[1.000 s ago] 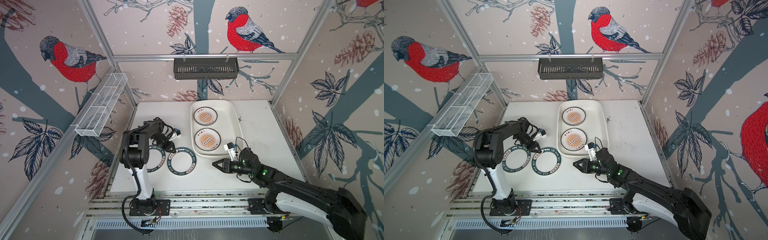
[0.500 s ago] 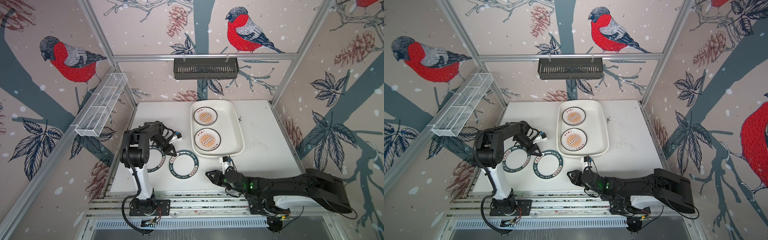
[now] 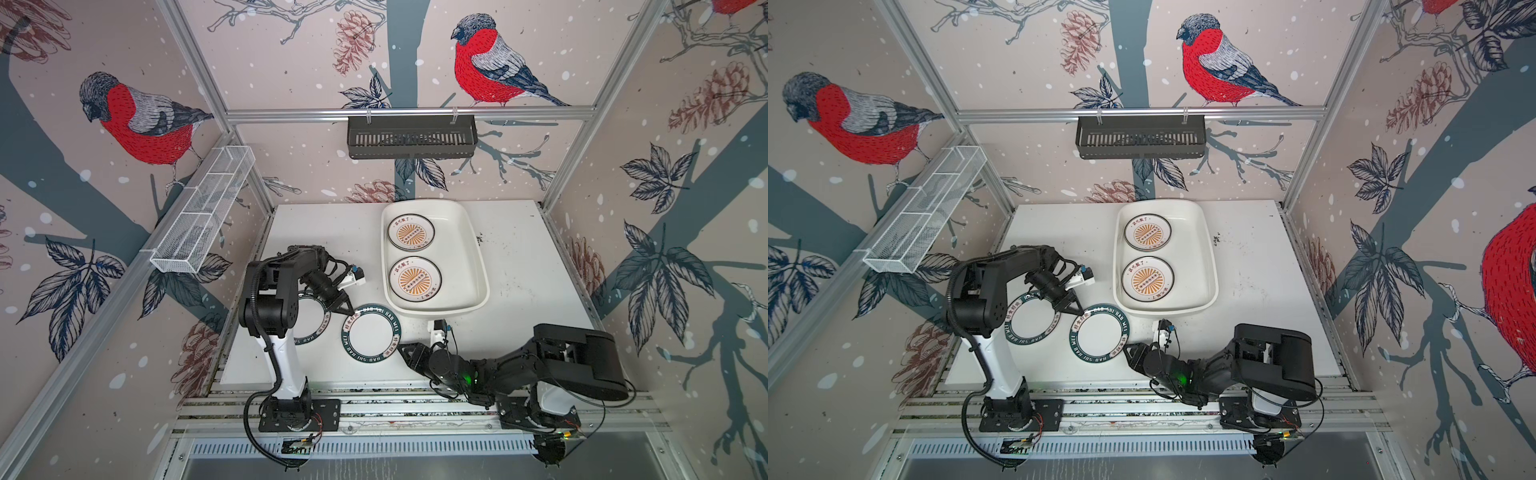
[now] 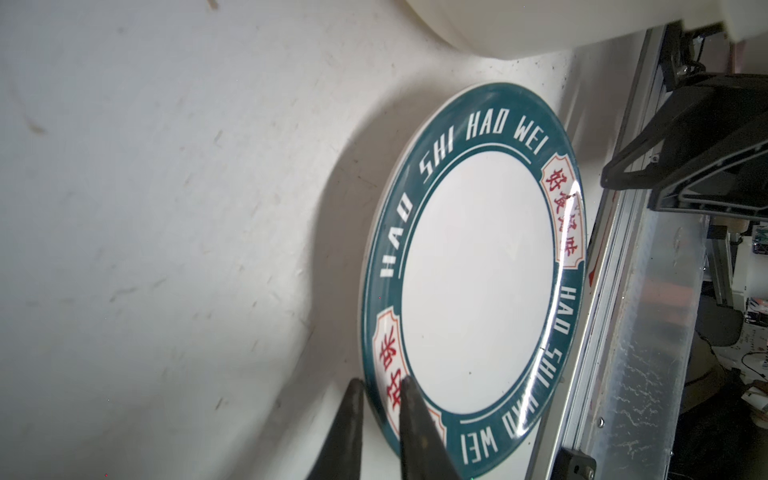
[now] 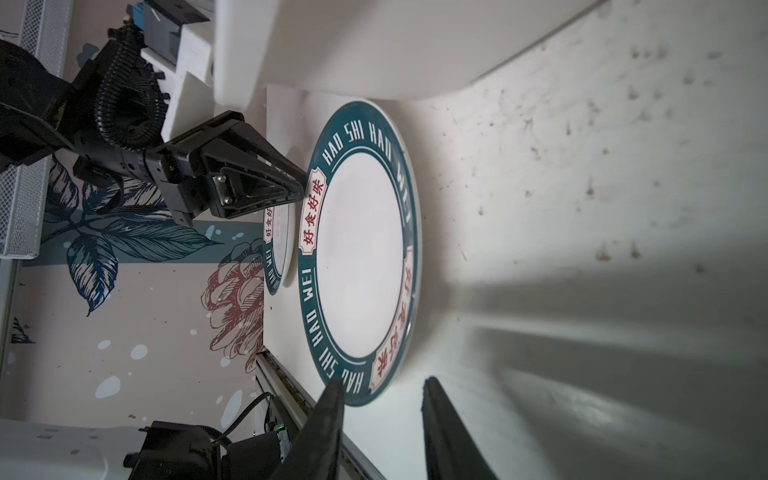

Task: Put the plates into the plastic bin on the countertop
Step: 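Move the right gripper to the green-rimmed plate's far edge and grip it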

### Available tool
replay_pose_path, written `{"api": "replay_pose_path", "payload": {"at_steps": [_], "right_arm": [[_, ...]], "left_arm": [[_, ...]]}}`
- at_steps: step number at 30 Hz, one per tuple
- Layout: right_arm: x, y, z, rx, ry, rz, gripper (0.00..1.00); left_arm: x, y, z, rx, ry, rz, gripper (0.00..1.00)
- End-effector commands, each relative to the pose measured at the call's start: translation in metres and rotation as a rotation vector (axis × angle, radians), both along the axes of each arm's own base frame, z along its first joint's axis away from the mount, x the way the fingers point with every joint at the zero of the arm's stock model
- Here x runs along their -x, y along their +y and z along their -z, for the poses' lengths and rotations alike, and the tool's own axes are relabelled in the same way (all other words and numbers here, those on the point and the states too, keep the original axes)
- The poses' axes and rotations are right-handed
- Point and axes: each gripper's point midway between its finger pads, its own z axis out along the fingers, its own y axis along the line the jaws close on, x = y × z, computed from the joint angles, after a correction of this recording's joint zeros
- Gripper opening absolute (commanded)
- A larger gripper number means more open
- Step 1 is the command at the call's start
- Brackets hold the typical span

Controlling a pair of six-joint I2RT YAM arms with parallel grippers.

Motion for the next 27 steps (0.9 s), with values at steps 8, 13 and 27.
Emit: {"api": "replay_pose_path", "payload": {"at_steps": [8, 13, 27], "right_arm": [[-0.006, 0.020, 0.007, -0.087, 0.038, 0.004, 0.30], [-0.010, 0.016, 0.012, -0.096, 0.048, 0.033, 0.26], [-0.020, 0.020, 0.022, -0.072, 0.066, 0.042, 0.18]], "left_arm": [[0.010, -0.004, -0.008, 0.046, 0.010, 0.004, 0.18], [0.009, -0.004, -0.005, 0.046, 0.019, 0.007, 0.19], [0.023, -0.005, -0.004, 0.066, 0.031, 0.045, 0.18]]}}
